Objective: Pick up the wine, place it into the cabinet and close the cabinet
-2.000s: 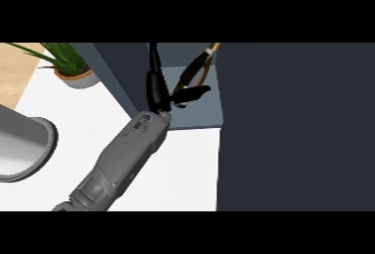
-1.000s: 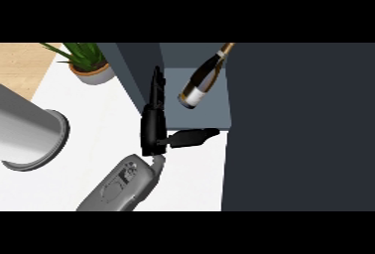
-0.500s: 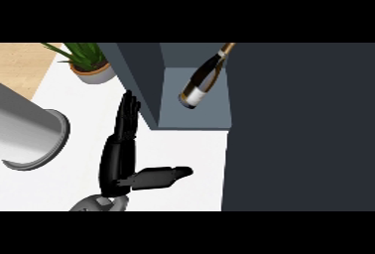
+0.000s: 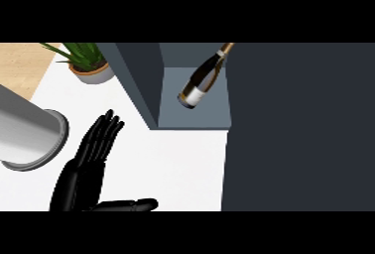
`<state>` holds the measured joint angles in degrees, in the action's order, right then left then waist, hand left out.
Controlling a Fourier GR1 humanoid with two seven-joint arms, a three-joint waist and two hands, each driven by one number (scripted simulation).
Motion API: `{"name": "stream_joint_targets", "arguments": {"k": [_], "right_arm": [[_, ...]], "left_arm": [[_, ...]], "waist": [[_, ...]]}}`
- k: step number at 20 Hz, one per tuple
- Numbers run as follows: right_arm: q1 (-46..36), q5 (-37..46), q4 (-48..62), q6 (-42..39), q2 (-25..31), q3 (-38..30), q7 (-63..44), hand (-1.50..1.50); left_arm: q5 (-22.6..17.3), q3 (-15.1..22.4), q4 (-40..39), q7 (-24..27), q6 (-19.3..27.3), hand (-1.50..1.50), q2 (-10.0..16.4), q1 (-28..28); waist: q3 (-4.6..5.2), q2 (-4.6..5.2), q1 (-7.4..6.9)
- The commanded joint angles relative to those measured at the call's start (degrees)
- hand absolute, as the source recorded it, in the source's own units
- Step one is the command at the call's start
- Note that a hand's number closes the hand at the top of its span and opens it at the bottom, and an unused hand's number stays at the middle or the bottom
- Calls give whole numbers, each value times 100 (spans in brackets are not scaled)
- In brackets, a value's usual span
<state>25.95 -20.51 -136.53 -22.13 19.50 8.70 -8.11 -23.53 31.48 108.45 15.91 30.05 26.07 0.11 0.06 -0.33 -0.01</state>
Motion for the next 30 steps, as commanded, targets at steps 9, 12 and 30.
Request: {"name": "stream_joint_targets", "arguments": {"k": [9,12,30], "right_arm": [[256,-291,-1037,-427,496,-257,-280,150],[140,-517,-790,-629,571,-429,-96,150],[-2845,34,-129,838,-1100,2418,-2097,150]], "left_arm": [[-603,-865,319,708,-1538,150,691,1260],[-739,-1202,141,726,-1846,150,772,1272],[-1436,-2303,226,707,-3063,150,1230,1889]], "waist": [[1,16,1],[-2,23,6],[8,34,-121]]}}
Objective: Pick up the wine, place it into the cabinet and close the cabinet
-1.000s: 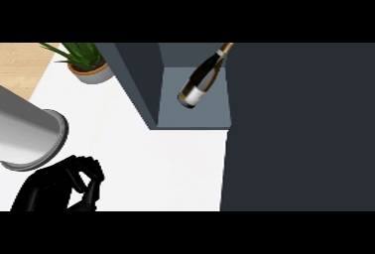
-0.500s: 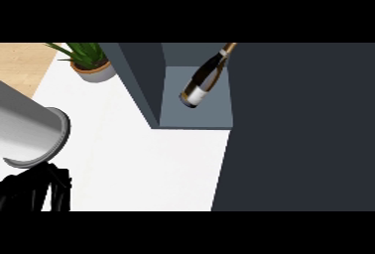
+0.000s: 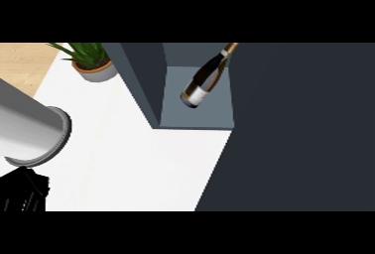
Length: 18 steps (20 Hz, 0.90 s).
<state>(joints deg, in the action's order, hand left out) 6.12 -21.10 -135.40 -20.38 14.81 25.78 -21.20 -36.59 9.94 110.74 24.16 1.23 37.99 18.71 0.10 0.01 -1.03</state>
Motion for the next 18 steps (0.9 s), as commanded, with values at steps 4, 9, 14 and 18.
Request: {"name": "stream_joint_targets", "arguments": {"k": [4,9,14,18], "right_arm": [[-1941,-36,409,849,-1039,524,-1203,150],[-3182,8,956,2026,-1458,885,-1537,150],[-4061,-48,2009,2615,-1473,912,-900,150],[-4990,-568,2761,3008,-1477,592,-815,150]], "left_arm": [[58,-196,-122,258,-488,150,-43,311],[-149,-530,-86,-133,-530,150,-2,129],[-44,-604,38,-120,-744,150,-246,343],[-50,-773,-345,-139,-983,150,-298,181]], "waist": [[5,-1,-67],[1,-6,-4],[-5,-8,-4],[-4,0,-8]]}}
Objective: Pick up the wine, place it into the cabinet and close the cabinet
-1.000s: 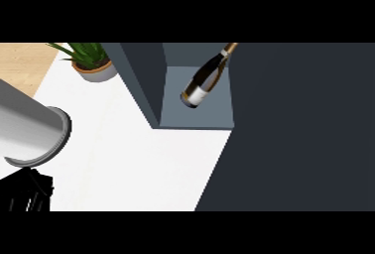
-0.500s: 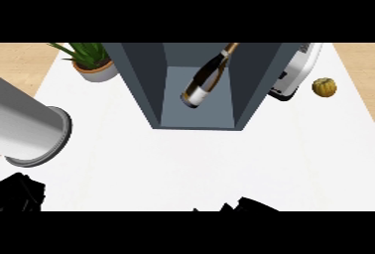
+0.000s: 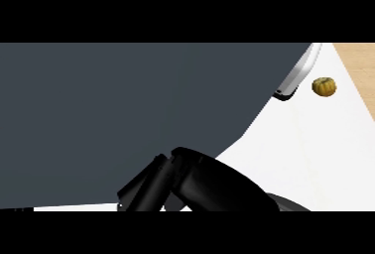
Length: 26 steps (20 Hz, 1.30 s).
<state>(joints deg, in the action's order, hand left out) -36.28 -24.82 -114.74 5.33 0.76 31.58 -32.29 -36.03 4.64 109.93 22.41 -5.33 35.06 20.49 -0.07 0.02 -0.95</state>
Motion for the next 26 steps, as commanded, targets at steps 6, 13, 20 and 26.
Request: {"name": "stream_joint_targets", "arguments": {"k": [6,13,20,26], "right_arm": [[-963,-655,1528,665,-74,-59,1082,150],[-1243,-845,2658,495,-76,-518,1459,150],[-1306,-828,3370,68,-75,-1049,1504,150],[-1429,-537,4424,-488,0,-1670,2098,150]], "left_arm": [[312,-82,170,-333,42,150,-357,-121],[493,-236,24,-69,-459,150,-509,191],[311,-667,-196,-485,-702,150,-441,-182],[394,-595,355,-724,-499,150,-593,78]], "waist": [[8,5,7],[9,4,-20],[8,5,31],[6,13,-15]]}}
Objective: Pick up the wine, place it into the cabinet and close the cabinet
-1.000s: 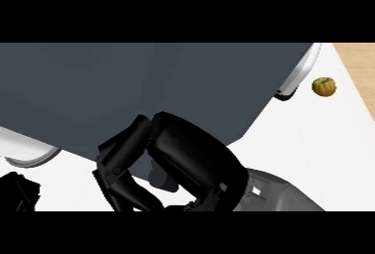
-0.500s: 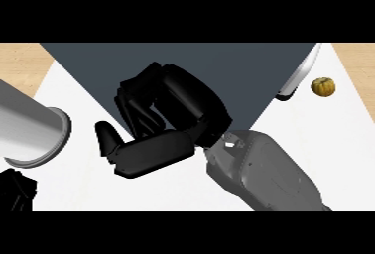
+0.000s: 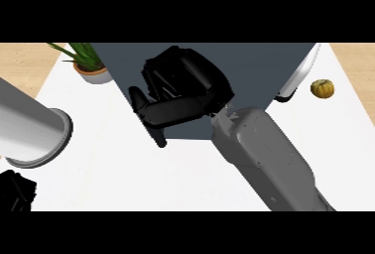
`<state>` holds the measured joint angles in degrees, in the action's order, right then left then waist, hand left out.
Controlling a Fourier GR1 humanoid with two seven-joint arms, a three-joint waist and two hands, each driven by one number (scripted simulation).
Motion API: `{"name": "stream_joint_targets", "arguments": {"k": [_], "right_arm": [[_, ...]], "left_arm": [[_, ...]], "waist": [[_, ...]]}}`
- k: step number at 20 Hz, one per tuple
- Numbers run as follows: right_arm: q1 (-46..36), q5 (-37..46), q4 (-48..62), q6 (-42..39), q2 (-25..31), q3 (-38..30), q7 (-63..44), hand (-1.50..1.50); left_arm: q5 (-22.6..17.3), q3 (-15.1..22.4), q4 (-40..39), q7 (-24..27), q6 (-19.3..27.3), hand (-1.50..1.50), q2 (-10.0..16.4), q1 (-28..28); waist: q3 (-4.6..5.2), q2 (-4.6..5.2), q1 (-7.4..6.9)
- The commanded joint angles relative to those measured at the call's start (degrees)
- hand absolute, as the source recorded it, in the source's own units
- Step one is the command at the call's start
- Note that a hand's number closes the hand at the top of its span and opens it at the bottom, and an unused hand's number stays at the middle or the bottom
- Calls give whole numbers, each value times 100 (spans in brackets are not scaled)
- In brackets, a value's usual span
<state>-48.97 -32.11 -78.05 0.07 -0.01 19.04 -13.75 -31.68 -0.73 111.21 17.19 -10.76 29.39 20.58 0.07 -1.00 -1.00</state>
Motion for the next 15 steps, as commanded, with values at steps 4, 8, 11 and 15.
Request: {"name": "stream_joint_targets", "arguments": {"k": [4,8,11,15], "right_arm": [[-126,97,1207,-642,506,-678,566,150],[-183,112,1341,-767,687,-812,600,150],[-327,171,1589,-893,650,-778,673,150],[-433,205,1727,-809,497,-818,806,150]], "left_arm": [[-102,-59,-89,-228,-30,150,-40,-180],[131,87,139,-177,76,150,-181,-18],[10,9,-47,-173,-119,150,-92,-163],[72,-1,-214,-91,-185,150,-106,-280]], "waist": [[-6,161,-27],[-8,150,-77],[-2,176,-100],[5,194,-126]]}}
